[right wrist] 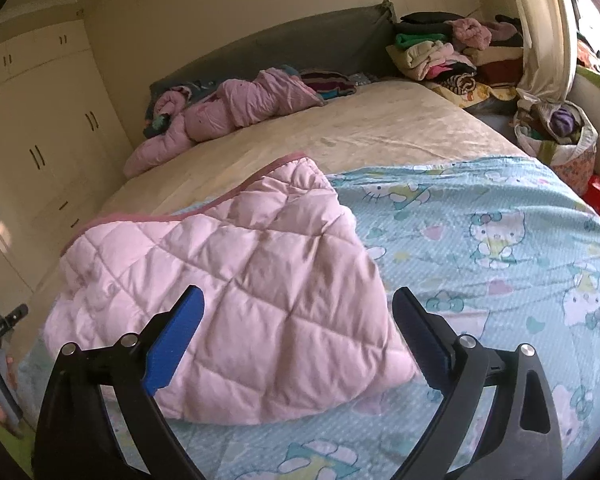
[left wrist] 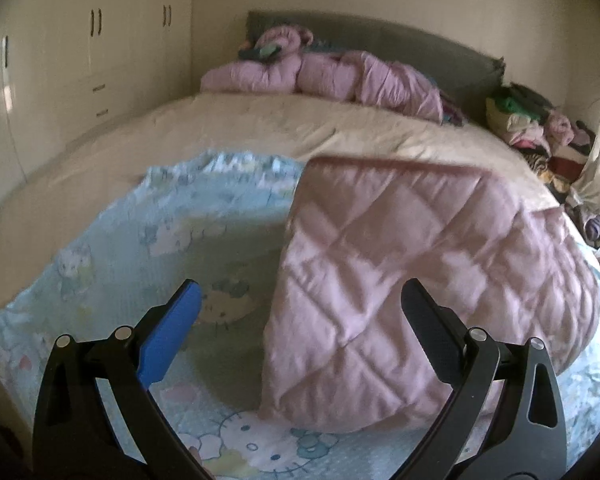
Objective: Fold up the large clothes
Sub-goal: 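Move both tools open to the folded edge of the jacket, then grasp the folded jacket edge with both tools and lift it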
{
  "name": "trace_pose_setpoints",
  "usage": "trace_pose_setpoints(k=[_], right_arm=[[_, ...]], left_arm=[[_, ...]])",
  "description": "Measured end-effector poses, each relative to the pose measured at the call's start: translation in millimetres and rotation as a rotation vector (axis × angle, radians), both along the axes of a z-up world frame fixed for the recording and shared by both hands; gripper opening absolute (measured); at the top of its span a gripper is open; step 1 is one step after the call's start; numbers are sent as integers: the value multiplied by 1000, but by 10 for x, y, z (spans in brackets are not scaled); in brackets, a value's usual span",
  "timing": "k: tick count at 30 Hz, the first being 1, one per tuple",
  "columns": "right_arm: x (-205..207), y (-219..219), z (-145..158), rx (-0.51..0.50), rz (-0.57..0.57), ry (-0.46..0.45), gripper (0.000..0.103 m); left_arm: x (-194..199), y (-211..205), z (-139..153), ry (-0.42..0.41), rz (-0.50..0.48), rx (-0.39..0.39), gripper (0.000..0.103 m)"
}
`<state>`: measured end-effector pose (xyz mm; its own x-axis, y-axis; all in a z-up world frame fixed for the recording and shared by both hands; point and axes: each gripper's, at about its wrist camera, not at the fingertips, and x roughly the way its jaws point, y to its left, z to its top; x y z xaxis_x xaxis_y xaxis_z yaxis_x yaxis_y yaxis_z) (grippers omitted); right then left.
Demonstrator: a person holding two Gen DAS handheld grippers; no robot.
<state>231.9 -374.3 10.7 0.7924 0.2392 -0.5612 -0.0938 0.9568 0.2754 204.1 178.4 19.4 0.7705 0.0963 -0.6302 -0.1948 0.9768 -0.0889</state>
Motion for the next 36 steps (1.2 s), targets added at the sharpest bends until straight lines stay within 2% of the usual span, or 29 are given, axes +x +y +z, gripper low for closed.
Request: trace_pose_setpoints(k=[4,10,15,18,19,20,21,22,23,26,28,33,36], right_arm=[[279,15,-30,-34,8,25,94],[771,56,-76,-76,15,87,94],[1276,187,-255,-175,51,173,94],[1521,196,-414,-133,65,242,93],[1571,223,-456,-138,78,242,78],[1586,256,-477,-143,92,237,65],[1587,296,-494,-148,102,235,55],[1569,351,-499,-152,116,225,41],[1534,400,-474,-168,119,205,31],[1401,556,-326,-260,118,129,19],[1369,558,-174,-271,98,81,17],[1367,447,257,-198,20,-84,16],[1537,436,317,-167,-24,-89,15]], left_arm=[[170,65,-258,76,-31,-23,93],[404,41,-477,143,-91,-35,93],[498,11,-570,148,-112,-80,93],[520,-44,-586,138,-108,-62,90],[514,-67,-576,132,-113,-58,72],[515,-86,-568,123,-118,-50,59],[506,-133,-550,117,-105,0,41],[497,-177,-528,109,-112,42,26],[483,-206,-494,97,-125,63,23],[441,-241,-323,37,-134,123,18],[458,-219,-201,-1,-129,126,17],[703,-201,121,-88,-118,119,17],[876,-211,151,-101,-110,133,17]])
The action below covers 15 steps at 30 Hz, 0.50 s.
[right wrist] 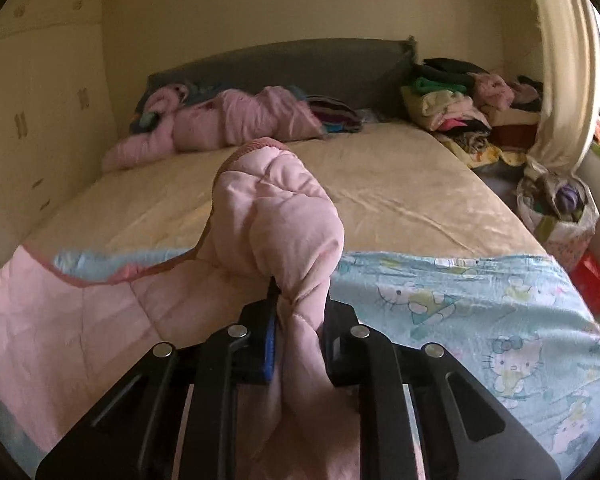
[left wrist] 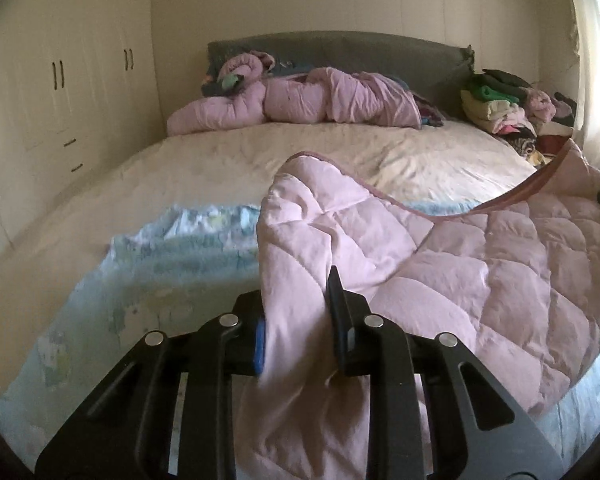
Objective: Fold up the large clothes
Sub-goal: 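Grasp the folded jacket edge with both tools and lift it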
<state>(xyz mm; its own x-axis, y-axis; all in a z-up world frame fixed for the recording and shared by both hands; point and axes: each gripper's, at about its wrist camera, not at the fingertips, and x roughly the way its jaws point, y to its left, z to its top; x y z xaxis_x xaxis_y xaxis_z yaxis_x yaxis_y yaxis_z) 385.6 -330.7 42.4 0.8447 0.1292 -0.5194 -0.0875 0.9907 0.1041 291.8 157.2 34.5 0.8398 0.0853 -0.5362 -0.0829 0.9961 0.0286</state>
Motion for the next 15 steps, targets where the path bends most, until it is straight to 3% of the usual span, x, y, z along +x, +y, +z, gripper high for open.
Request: trace_pose_setpoints(k=[7,15], right_arm=[[361,8,-132,27,-47,56,15],[568,-2,-497,61,-102,132,15]], left_arm=[[220,-45,-81,8,8,24,17],[399,-8,-320,74,26,30,17]])
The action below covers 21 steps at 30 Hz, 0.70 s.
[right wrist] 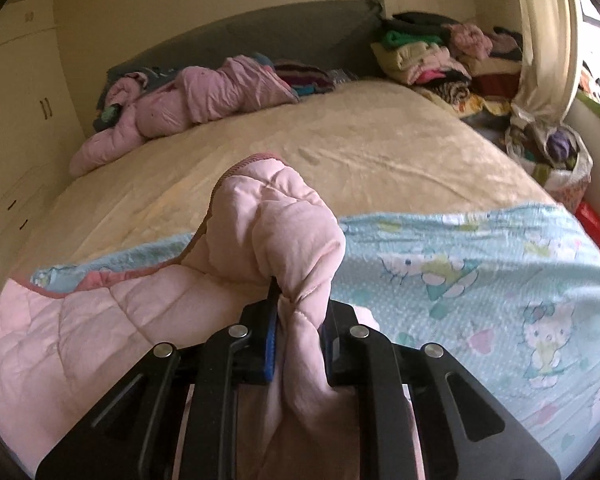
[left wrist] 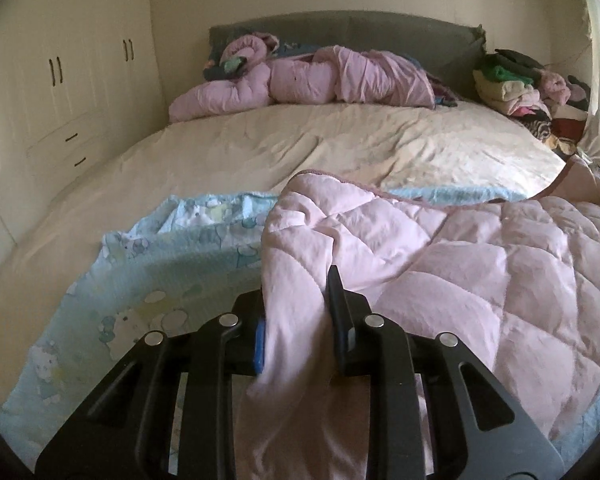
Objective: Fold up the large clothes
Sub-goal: 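Grasp the folded jacket edge with both tools and lift it, then fold the lifted edge over the jacket and open both tools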
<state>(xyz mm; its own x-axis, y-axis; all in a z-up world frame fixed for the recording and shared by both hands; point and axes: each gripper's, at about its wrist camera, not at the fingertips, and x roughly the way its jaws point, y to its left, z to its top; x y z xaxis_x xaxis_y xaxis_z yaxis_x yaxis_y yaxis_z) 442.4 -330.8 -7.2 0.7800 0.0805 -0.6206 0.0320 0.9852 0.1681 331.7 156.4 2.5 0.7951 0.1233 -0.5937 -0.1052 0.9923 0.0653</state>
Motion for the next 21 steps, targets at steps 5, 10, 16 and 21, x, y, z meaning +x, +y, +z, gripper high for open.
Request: trace_pose_setpoints(k=[5,10,16,21], right_arm=[[91,12,-267,-1,-21,68,16],[158,4,-463,6,-37,116,21],[229,7,-599,1,-44,166,28],[249,4,-733,-14,-63,193,38]], left_arm=[[65,24,-126,37,9,-8,18],[144,51,-260,71,14,-21,19],[188,80,-407,91,20,-45,20],[199,79,-490,108,17,-56,21]])
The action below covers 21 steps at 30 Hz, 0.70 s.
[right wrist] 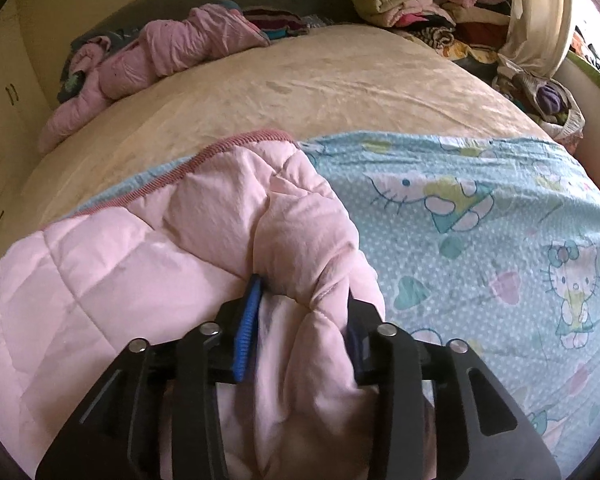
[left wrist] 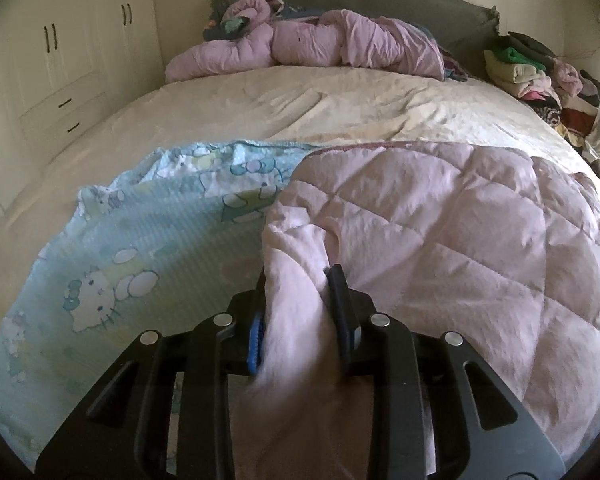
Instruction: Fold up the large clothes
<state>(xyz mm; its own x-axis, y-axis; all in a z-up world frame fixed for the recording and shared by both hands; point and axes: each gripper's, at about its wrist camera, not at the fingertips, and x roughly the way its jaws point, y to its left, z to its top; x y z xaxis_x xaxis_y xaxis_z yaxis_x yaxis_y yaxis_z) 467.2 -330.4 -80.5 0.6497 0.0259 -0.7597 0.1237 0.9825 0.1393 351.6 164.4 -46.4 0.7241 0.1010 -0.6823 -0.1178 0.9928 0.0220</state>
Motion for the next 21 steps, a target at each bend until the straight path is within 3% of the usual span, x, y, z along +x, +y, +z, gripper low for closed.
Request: trace_pose_setpoints(k=[3,4,5,7,10,13,16,21], right_arm=[[0,46,16,-46,-2,19,45],[-8,54,28,-56,-5,25,53],[-34,52,57,-69,-18,31,68],[-143,-4,142,-55,-39,17,78],[-380,-52,281,-19,-25,-44,78],[-777,66,486,-38,41,-143,82],[-1205,294,613,-53,156,-217,83],[-1660,713,525,-42,349,-183,83]], left_arm=[[-3,3,-12,16,7,3,24],[-12,-9,-4,23,6,9,25],[-31,-26,12,26,4,24,26],[-81,-62,51,26,4,69,38],[-227,-88,153,4,18,90,63],[-450,-156,290,-40,44,120,68],[-690,-304,409,-81,25,82,78],[-900,-796,410,-65,-101,12,81]])
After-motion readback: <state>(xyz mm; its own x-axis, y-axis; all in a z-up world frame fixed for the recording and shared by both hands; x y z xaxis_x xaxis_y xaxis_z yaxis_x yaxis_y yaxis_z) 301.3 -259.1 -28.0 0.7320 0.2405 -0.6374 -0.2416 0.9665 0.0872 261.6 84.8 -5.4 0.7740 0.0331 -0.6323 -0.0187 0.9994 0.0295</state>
